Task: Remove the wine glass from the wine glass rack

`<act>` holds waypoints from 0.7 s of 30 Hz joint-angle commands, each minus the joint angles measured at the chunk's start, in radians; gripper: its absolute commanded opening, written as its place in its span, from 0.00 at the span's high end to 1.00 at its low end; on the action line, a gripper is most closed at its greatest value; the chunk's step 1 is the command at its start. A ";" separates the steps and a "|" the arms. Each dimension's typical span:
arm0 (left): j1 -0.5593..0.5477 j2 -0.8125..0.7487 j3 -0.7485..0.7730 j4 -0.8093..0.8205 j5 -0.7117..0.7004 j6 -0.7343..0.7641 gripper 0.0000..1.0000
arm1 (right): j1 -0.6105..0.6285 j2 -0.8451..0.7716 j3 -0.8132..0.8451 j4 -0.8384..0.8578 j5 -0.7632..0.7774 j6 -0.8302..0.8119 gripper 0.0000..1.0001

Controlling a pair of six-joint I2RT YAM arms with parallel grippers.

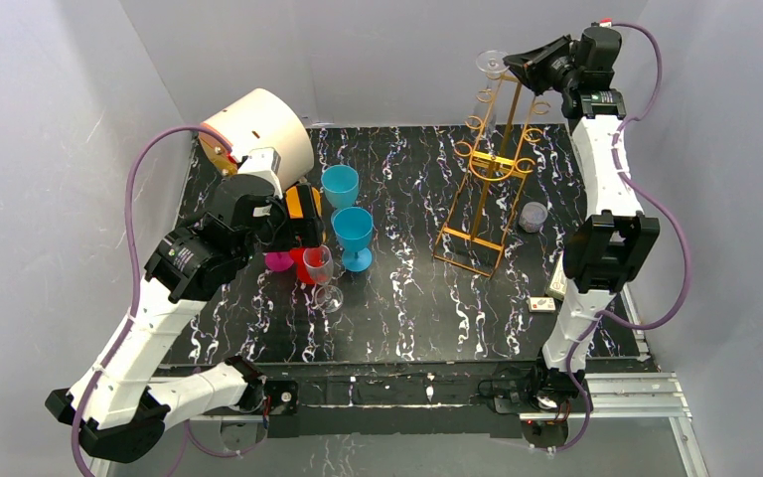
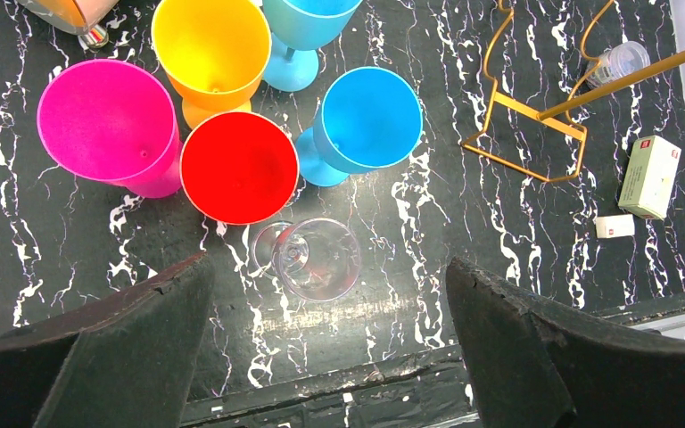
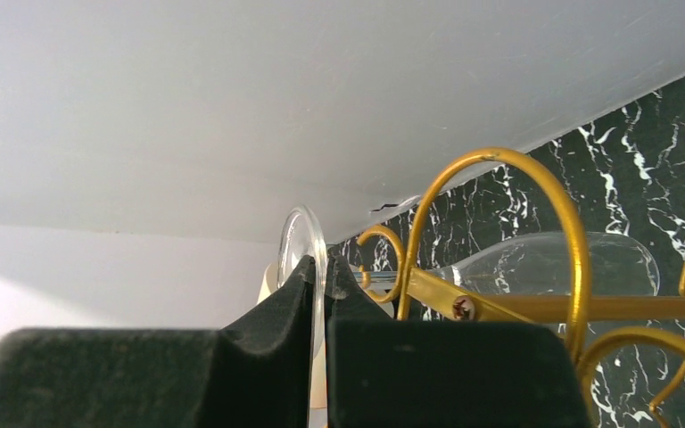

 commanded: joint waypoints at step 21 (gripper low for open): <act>-0.005 -0.004 0.001 -0.002 -0.003 0.002 0.02 | 0.069 0.058 0.198 -0.004 0.015 -0.111 0.99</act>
